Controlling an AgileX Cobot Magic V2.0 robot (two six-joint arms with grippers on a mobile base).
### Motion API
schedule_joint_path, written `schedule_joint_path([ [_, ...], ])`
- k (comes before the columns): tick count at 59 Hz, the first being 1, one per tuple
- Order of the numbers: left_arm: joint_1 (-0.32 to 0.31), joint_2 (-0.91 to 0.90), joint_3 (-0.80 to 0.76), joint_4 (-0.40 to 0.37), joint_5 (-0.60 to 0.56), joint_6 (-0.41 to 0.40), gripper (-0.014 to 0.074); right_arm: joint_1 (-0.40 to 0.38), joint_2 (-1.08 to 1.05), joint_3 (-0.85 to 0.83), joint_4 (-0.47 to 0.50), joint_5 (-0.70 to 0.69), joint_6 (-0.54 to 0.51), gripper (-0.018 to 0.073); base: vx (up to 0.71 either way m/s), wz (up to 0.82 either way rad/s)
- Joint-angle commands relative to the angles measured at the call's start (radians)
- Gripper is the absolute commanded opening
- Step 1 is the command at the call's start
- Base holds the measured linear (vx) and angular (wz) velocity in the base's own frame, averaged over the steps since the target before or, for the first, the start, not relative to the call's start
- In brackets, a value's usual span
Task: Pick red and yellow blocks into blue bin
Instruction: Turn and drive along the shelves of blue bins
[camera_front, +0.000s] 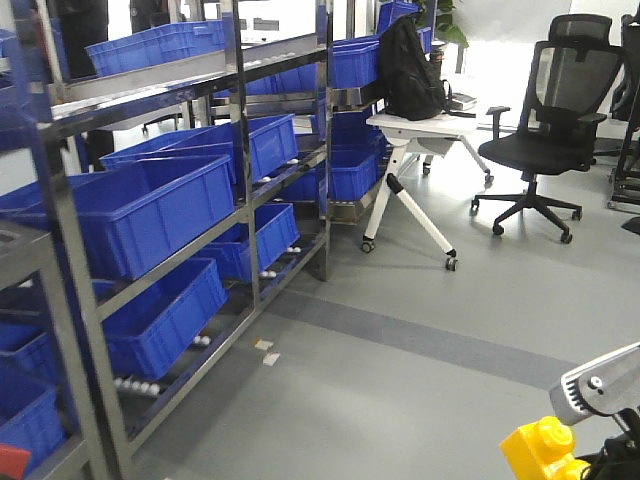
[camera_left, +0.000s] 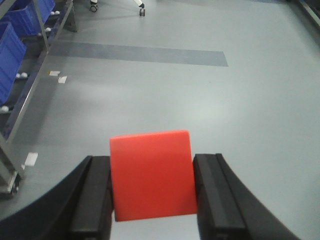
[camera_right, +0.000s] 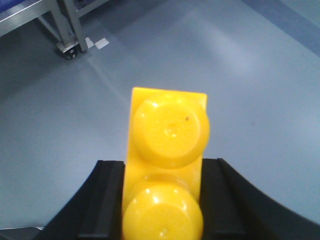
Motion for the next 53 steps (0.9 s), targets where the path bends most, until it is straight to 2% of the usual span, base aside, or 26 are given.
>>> schedule_joint_path([
  [1,-0.006,-0.003,-0.027,-0.026,-0.069,-0.002,0.0244,-0.001,-0.013,-0.032,-0.011,-0.061,-0.005,0.0228,0.44,-0.05],
  [25,-0.006,-0.003,-0.027,-0.026,-0.070,-0.002,0.0243,-0.001,-0.013,-0.032,-0.011,-0.061,-0.005,0.0228,0.43,0.03],
  [53,-0.006,-0.003,-0.027,-0.026,-0.070,-0.002,0.0243,-0.001,-0.013,-0.032,-0.011,-0.061,-0.005,0.0228,0.36,0.30],
])
